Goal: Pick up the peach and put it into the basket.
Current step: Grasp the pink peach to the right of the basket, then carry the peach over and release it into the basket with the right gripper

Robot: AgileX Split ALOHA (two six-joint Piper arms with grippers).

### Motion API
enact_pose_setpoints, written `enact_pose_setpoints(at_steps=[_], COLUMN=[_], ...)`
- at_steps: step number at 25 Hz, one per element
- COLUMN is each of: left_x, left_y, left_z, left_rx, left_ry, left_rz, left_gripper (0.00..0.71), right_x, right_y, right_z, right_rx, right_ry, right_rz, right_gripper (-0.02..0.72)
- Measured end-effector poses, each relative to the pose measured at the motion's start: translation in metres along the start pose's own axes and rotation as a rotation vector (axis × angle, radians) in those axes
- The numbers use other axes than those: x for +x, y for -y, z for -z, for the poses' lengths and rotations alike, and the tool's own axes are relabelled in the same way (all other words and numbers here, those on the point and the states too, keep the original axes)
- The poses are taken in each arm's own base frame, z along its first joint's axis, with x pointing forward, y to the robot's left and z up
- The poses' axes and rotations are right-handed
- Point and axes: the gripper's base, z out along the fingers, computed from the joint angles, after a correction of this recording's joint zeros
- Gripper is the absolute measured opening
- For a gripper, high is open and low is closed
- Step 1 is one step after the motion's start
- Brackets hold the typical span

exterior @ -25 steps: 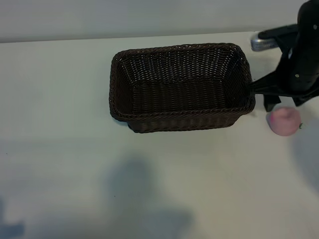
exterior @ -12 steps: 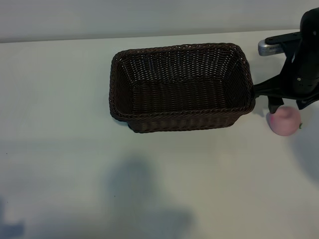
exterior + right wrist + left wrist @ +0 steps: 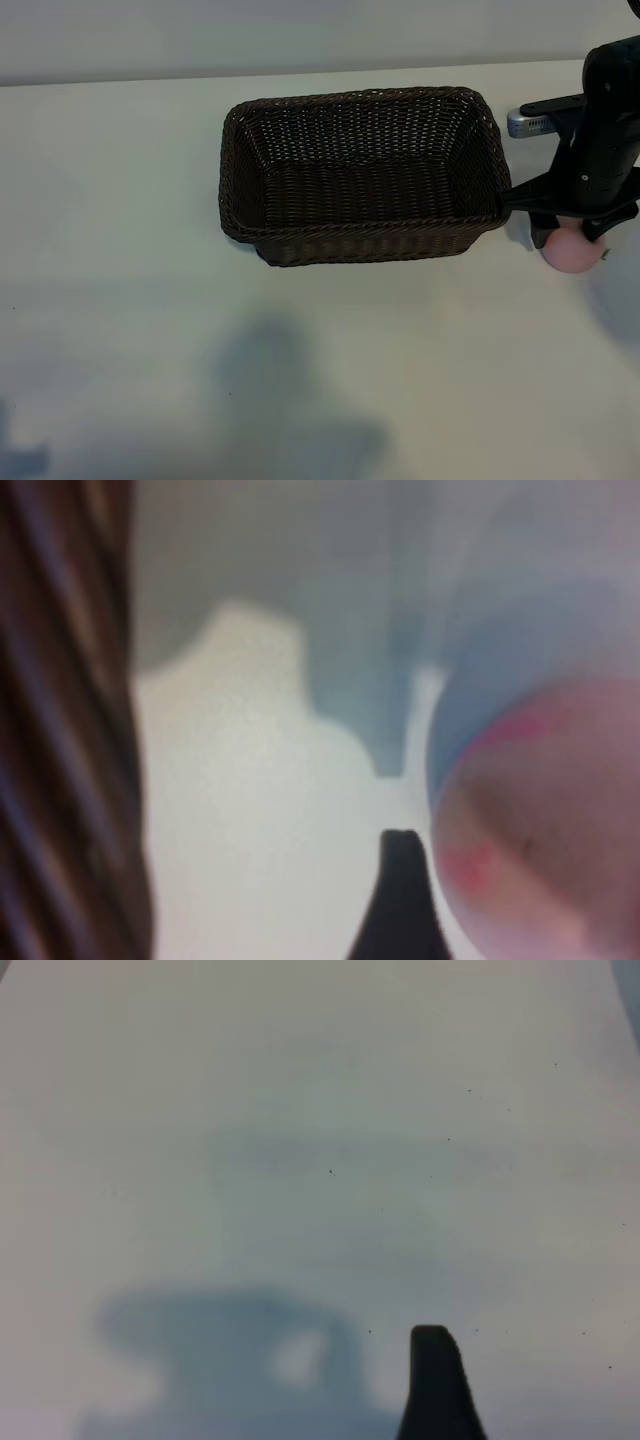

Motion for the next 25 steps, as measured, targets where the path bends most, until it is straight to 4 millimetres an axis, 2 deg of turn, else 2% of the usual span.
enact_pose_setpoints(at_steps=[2, 7, 9, 15, 18, 22, 25], left_x=[0.0, 0.0, 0.0, 0.0, 0.0, 0.0, 0.0], left_y=[0.0, 0.0, 0.0, 0.0, 0.0, 0.0, 0.0], left_z=[0.0, 0.0, 0.0, 0.0, 0.0, 0.0, 0.0], left_rx=[0.0, 0.001, 0.001, 0.001, 0.001, 0.001, 0.001], left_ry=[0.0, 0.0, 0.0, 0.0, 0.0, 0.0, 0.0], left_rz=[0.0, 0.0, 0.0, 0.0, 0.0, 0.0, 0.0], left_gripper=[0.482, 0.482, 0.482, 0.482, 0.482, 0.482, 0.482], right_x=[0.0, 0.0, 0.0, 0.0, 0.001, 0.006, 0.014], right_y=[0.0, 0.001, 0.001, 0.003, 0.006, 0.01, 0.013], right_z=[0.0, 0.0, 0.0, 0.004, 0.014, 0.047, 0.082], right_rx=[0.0, 0.004, 0.009, 0.021, 0.046, 0.058, 0.049], right_ry=[-0.003, -0.005, -0.004, 0.003, 0.027, 0.102, 0.187], right_rz=[0.001, 0.0, 0.002, 0.003, 0.016, 0.021, 0.013], right_gripper=[0.448, 0.107, 0.054, 0.039, 0.039, 0.039, 0.039])
